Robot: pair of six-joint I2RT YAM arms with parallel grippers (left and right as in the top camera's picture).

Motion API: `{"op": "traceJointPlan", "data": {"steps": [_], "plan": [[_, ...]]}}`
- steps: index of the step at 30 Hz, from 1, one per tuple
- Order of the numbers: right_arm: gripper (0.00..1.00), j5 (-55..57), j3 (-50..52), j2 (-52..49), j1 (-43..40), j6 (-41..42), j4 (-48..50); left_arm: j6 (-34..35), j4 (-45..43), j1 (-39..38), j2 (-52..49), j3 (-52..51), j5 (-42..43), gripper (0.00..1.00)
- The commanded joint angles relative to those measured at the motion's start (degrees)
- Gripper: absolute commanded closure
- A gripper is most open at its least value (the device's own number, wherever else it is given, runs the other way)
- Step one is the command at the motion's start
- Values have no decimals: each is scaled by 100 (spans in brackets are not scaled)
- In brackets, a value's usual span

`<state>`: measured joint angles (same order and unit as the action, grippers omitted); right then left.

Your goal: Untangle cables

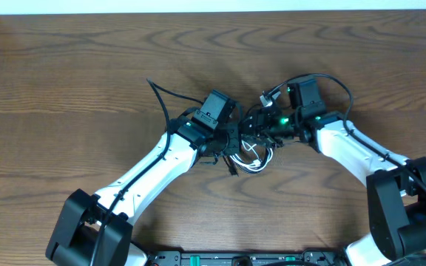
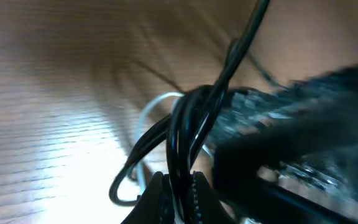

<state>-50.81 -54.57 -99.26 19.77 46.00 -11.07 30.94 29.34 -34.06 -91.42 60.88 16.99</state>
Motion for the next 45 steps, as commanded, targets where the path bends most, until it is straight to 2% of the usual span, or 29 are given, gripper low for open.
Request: {"op": "traceJointPlan", "data": {"steps": [1, 6, 12, 14, 15, 17, 19, 22, 25, 33, 36, 41, 42, 44, 45], "plan": [[51, 905, 7, 68, 52, -278, -28, -560, -31, 13, -31, 11, 629, 93], [58, 927, 7, 68, 57, -420, -28, -955, -337, -11, -31, 11, 1711, 93], [86, 186, 7, 68, 0, -1104, 162, -1084, -310, -20, -31, 9, 1497, 92], [96, -7, 7, 68, -76, -1357, 133, -1084, -267, -17, -31, 9, 1268, 78], [99, -87, 7, 68, -116, -1464, 94, -1084, -236, -4, -31, 11, 1137, 75], [99, -236, 7, 68, -216, -1663, 0, -1080, -131, 87, -28, 11, 1062, 69], [99, -363, 7, 68, -337, -1864, -151, -1078, 4, 227, -26, 11, 1137, 60], [99, -498, 7, 68, -466, -2162, -337, -1091, 195, 459, -22, 11, 1491, 49], [99, -697, 7, 68, -533, -2380, -374, -1429, 256, 566, -22, 11, 2061, 46], [99, -1233, 7, 68, -533, -2350, -264, -1781, 249, 435, -33, 2, 2072, 40], [99, -1827, 7, 68, -560, -2240, -81, -1786, 138, 409, -33, -2, 2076, 41], [99, -1845, 7, 68, -570, -2070, -74, -1784, -101, 409, -33, -2, 2286, 41], [99, -1880, 7, 68, -570, -2068, -74, -1784, -149, 409, -33, -2, 2337, 44], [99, -2020, 7, 68, -570, -2031, -66, -1786, -181, 409, -33, -2, 2328, 69], [99, -2090, 7, 68, -573, -2028, -52, -1786, -184, 409, -33, -2, 2328, 74]]}}
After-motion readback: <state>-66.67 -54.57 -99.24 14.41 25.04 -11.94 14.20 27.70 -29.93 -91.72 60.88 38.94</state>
